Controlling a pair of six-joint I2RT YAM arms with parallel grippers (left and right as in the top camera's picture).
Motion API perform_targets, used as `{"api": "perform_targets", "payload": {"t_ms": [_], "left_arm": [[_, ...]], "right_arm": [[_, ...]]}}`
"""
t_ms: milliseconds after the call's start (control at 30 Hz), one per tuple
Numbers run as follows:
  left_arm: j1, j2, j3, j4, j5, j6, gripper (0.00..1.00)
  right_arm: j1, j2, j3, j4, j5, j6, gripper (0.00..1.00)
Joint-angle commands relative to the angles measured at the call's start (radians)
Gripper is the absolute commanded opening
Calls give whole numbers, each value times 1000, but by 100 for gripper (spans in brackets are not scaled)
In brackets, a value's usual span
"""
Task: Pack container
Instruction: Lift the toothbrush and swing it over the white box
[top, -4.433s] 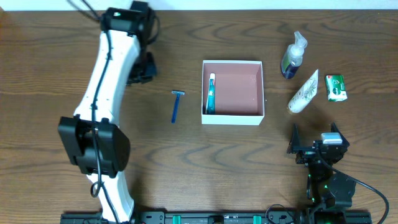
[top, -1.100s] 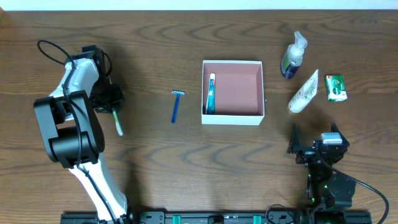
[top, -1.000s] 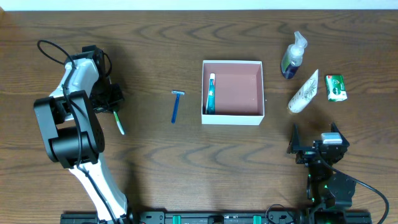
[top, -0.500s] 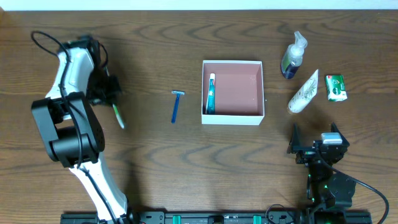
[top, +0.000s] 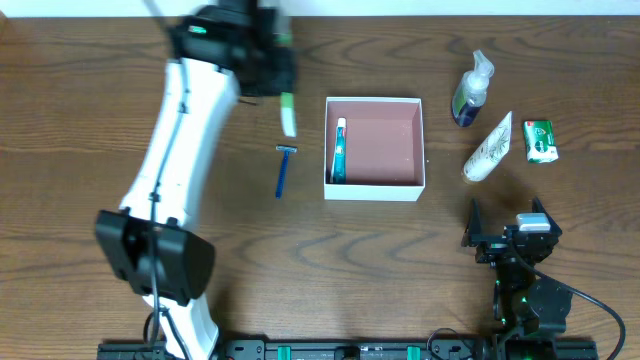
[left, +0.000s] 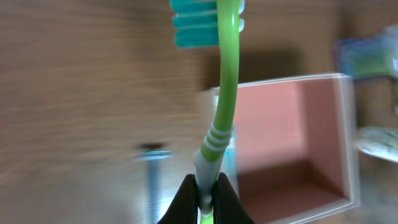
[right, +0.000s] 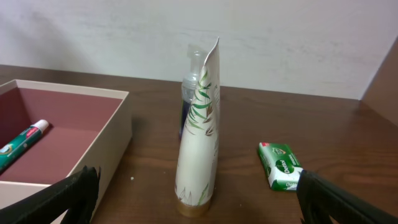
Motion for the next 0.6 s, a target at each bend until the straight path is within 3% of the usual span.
{"api": "perform_targets", "payload": {"t_ms": [0, 200, 567], "left_arm": [[-80, 28, 0, 31, 7, -34, 6], [-171, 86, 0, 53, -45, -72, 6], [-208, 222, -1, 49, -51, -134, 6]], "right_arm": [[14, -5, -3, -2, 0, 13, 99], [14, -5, -3, -2, 0, 13, 99], [14, -5, -3, -2, 0, 13, 99]]}}
